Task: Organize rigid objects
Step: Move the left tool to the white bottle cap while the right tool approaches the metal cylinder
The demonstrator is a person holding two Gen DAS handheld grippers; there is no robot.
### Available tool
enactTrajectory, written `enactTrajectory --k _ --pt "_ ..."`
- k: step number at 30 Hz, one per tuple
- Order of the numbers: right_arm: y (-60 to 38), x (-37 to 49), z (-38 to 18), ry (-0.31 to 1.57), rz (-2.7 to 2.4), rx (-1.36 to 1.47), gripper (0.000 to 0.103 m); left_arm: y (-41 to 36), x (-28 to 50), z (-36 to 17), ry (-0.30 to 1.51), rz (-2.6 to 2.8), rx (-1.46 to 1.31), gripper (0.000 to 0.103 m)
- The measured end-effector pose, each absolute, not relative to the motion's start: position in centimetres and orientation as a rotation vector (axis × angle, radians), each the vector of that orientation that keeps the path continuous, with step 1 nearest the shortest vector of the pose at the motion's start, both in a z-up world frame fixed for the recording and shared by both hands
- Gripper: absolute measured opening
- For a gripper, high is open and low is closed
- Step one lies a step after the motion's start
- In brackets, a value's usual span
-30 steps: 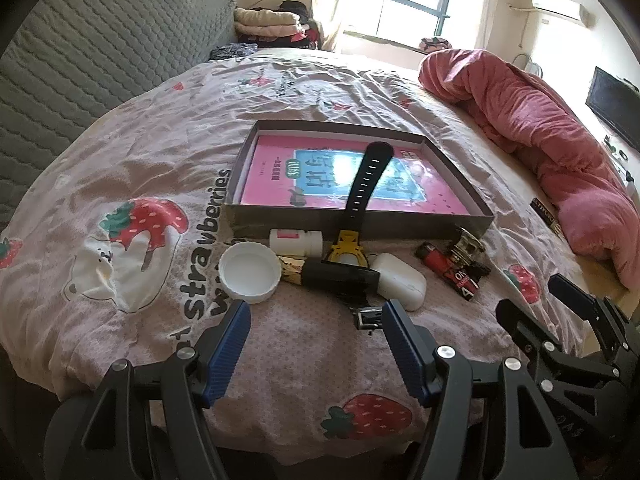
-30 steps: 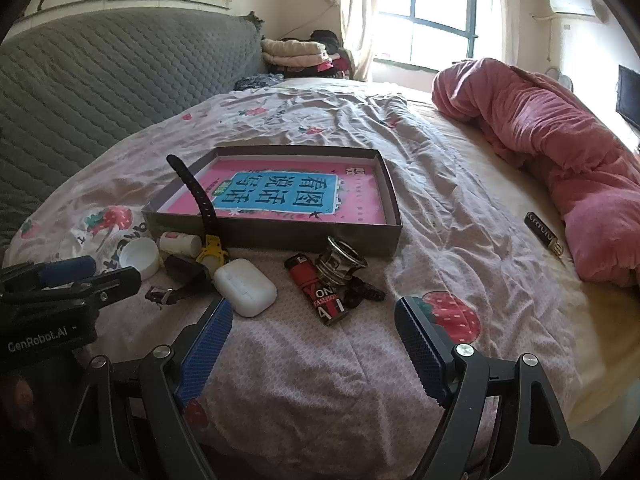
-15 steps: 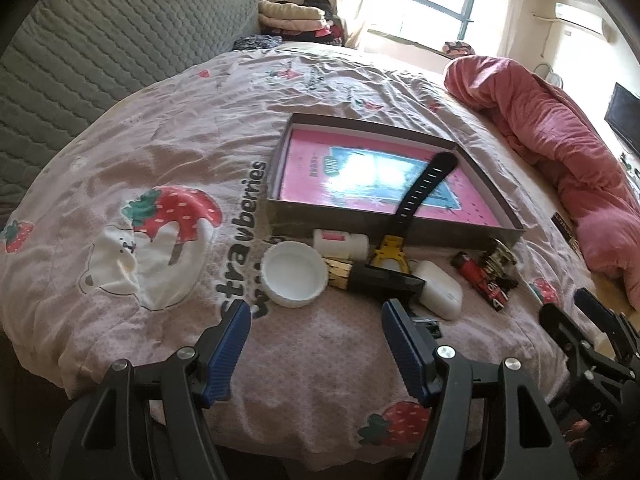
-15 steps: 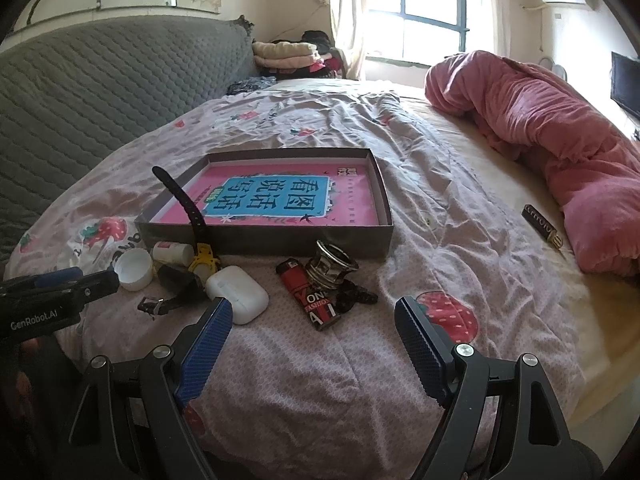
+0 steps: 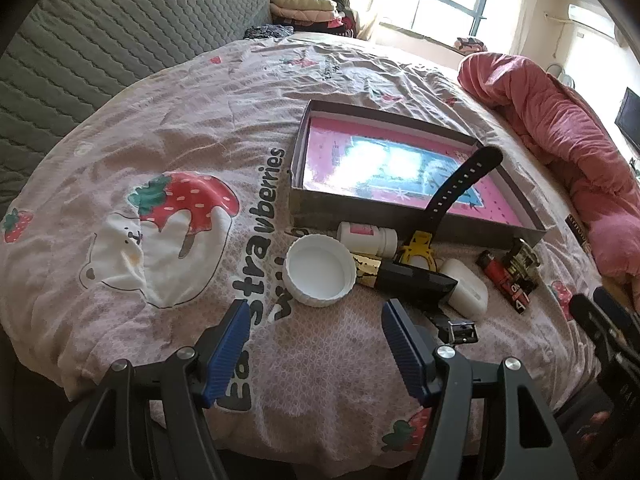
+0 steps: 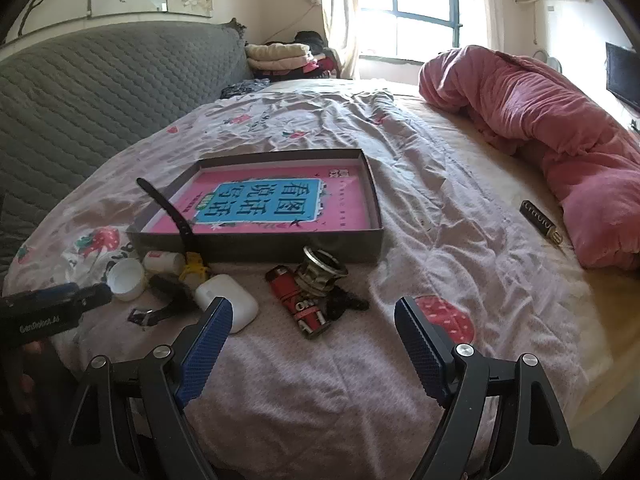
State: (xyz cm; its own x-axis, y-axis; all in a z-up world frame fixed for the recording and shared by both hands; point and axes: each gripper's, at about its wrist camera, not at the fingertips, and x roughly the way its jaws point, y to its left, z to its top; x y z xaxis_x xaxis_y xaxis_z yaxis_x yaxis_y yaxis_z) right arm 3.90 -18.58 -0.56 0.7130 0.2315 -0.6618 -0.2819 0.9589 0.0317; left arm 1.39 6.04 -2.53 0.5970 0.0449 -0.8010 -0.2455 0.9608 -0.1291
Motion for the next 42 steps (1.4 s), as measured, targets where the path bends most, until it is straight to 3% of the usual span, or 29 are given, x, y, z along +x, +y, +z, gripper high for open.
enactTrajectory --k 16,42 --pt "-18.1 8.8 -3.3 0.811 0.270 -0.198 0.084 7.1 3.6 -5.0 0.970 0.171 -0.251 0.067" --pt "-15.0 11.8 -5.9 0.777 0.322 -0.448 0.084 7.4 5.1 -6.3 0.966 0.166 -0.249 0.067"
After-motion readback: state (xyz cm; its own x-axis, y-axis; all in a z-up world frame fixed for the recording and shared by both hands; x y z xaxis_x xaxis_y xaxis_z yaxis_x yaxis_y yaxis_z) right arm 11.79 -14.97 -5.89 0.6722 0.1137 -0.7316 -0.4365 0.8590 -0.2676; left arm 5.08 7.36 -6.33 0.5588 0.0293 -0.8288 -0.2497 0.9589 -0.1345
